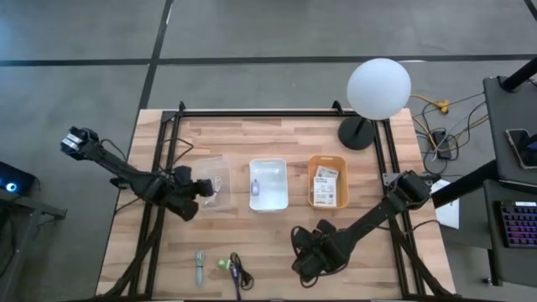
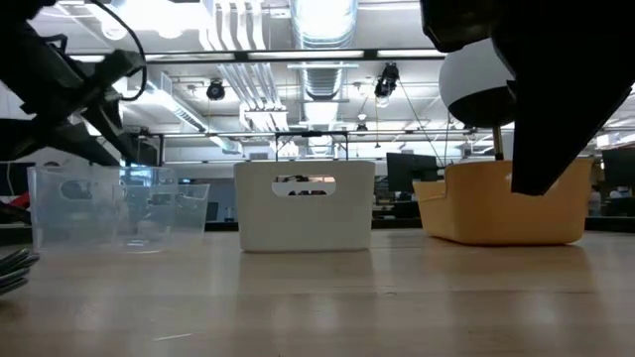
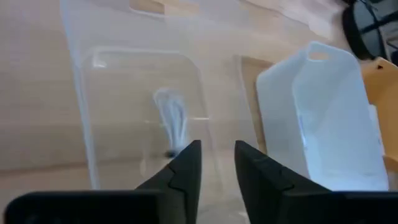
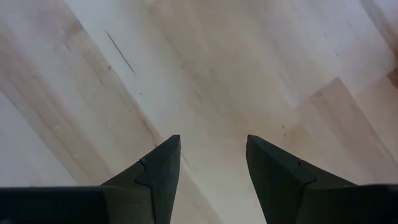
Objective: Pick and place items into bin
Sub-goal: Put the light blue charger cable into the transparent bin
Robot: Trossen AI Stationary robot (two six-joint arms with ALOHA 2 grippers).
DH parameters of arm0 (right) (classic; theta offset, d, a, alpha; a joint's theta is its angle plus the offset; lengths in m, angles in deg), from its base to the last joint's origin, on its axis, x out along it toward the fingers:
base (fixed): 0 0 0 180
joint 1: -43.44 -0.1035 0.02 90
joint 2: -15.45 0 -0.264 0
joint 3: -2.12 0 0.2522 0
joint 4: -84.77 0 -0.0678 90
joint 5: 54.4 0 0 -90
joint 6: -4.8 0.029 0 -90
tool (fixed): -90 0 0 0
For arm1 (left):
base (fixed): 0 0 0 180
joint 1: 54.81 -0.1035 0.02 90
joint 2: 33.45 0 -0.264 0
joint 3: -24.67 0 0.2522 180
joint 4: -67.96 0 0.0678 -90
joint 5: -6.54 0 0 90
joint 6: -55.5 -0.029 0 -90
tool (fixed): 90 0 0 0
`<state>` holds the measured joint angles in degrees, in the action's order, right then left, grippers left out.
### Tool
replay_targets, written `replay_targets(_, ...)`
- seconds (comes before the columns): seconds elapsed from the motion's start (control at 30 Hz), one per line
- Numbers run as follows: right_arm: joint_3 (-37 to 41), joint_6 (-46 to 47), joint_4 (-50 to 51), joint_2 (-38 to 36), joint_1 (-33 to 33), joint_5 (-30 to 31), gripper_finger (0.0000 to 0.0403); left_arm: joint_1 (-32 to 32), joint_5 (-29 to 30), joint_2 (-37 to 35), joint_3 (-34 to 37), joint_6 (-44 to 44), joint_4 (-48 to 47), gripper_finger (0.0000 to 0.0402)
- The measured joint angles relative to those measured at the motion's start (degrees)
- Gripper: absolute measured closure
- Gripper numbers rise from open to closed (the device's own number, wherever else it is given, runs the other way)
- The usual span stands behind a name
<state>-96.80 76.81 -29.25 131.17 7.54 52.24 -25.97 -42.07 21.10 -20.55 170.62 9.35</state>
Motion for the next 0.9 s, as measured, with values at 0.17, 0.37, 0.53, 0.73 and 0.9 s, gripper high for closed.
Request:
replay_targets(0.17, -0.01, 0.03, -0.36, 0.0, -0.09, -1.84, 0.0234, -0.7, -1.44, -0.54, -2.16, -5.66, -0.09, 0.0282)
replay_targets(0.37, 0.1, -0.44, -0.43, 0.0, -0.35, -3.62, 0.0234, 3.68, -16.51, -2.66, -12.28, -34.29, 2.73, 0.0268)
replay_targets(0.53, 0.6, -1.74, -0.3, 0.0, -0.33, -3.64, 0.0234, 11.51, -23.94, 4.35, -15.94, -26.6, 1.86, 0.0273)
replay_targets(0.73, 0.86, -2.15, -0.23, 0.0, -0.31, -4.1, 0.0234, 23.02, -27.71, 20.53, -19.2, -3.28, 1.61, 0.0311)
replay_targets(0.9, 0.86, -4.2, -0.17, 0.0, -0.31, -4.6, 0.0234, 28.7, -32.27, 29.66, -24.11, 12.08, 1.34, 0.0315)
